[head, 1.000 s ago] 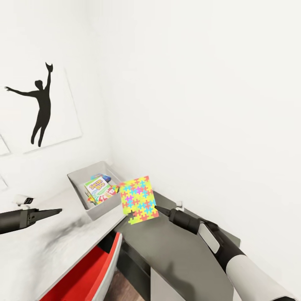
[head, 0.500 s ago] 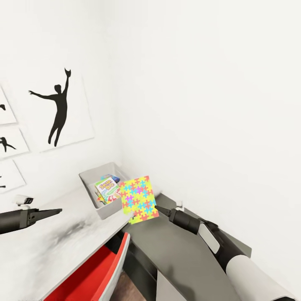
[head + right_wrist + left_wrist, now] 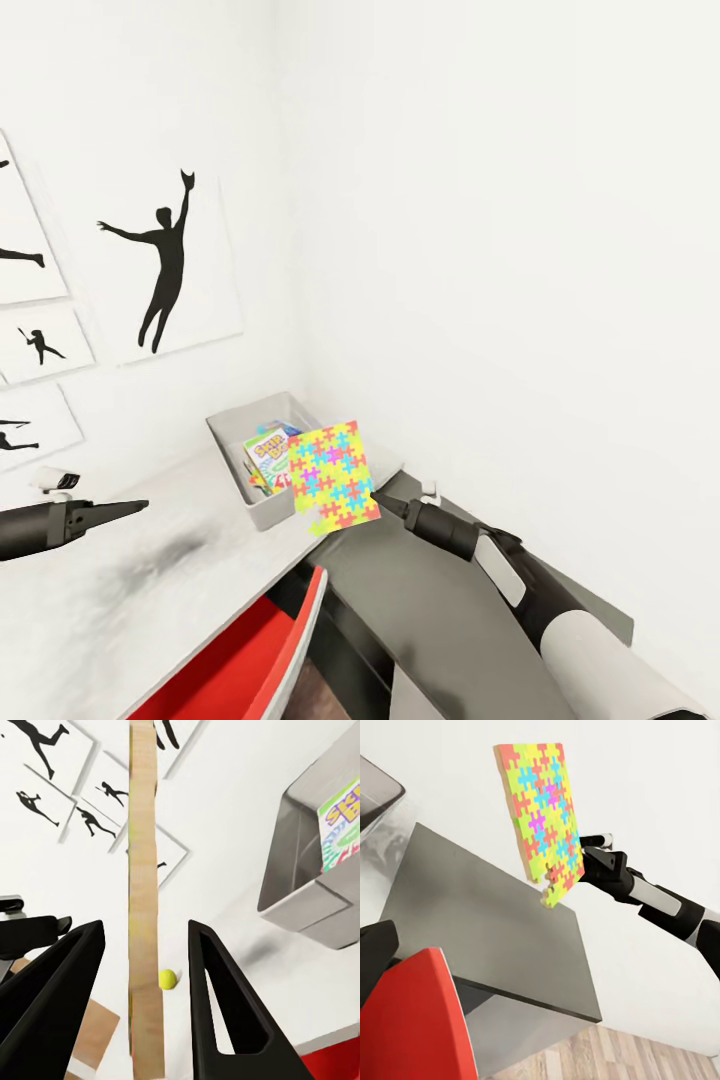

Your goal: Put all the toys in the child's room - the three board games (two on the bed and one on the table), the two jigsaw puzzles on the table, and the tennis ball on the table - inside the toy box on the table in the child's room.

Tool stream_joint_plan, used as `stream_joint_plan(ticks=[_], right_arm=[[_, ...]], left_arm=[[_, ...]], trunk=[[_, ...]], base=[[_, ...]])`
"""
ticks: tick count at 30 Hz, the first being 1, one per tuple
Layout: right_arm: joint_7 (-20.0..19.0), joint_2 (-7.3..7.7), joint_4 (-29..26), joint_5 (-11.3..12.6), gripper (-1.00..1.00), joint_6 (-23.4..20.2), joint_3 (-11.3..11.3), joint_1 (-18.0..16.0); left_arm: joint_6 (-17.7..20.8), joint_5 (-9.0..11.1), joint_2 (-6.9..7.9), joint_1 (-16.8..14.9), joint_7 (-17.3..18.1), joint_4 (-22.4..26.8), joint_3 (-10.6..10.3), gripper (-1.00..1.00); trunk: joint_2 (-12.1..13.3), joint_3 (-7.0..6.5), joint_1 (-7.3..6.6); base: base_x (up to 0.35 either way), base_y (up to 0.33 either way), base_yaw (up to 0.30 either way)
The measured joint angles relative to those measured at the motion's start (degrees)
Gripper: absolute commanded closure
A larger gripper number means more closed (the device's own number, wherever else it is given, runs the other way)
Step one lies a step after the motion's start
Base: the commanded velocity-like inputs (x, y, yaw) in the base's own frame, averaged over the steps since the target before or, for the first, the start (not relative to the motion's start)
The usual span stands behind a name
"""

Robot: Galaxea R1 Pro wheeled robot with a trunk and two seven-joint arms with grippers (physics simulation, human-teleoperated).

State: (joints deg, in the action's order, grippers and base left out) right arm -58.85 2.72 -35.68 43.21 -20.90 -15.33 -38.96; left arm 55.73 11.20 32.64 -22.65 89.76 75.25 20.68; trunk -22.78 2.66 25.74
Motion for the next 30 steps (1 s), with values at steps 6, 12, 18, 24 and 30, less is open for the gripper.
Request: stream_joint_plan(ticks=[6,12,18,24,30], right_arm=[[-0.1,0.02,0.0,0.0,1.00,0.0,0.0,0.0],[-0.1,0.03,-0.1,0.0,1.00,0.0,0.1,0.0],[-0.1,0.03,0.0,0.0,1.00,0.0,0.1,0.0],[-0.2,0.03,0.0,0.0,1.00,0.0,0.1,0.0],[-0.2,0.02,-0.1,0.0,1.00,0.0,0.1,0.0]], left_arm=[[0.0,0.0,0.04,0.0,0.0,0.0,0.1,-1.00],[0.0,0.0,0.00,0.0,0.0,0.0,0.1,-1.00],[0.0,0.0,-0.04,0.0,0.0,0.0,0.1,-1.00],[0.0,0.0,-0.04,0.0,0.0,0.0,0.1,-1.00],[0.0,0.0,-0.04,0.0,0.0,0.0,0.1,-1.00]], trunk=[[0.0,-0.01,0.00],[0.0,-0.01,-0.01],[0.0,-0.01,0.00],[0.0,-0.01,-0.01],[0.0,-0.01,0.00]], base=[[0.007,0.153,0.002],[0.041,0.118,0.000],[0.018,0.031,0.000],[0.045,0.023,0.000],[0.045,0.021,0.000]])
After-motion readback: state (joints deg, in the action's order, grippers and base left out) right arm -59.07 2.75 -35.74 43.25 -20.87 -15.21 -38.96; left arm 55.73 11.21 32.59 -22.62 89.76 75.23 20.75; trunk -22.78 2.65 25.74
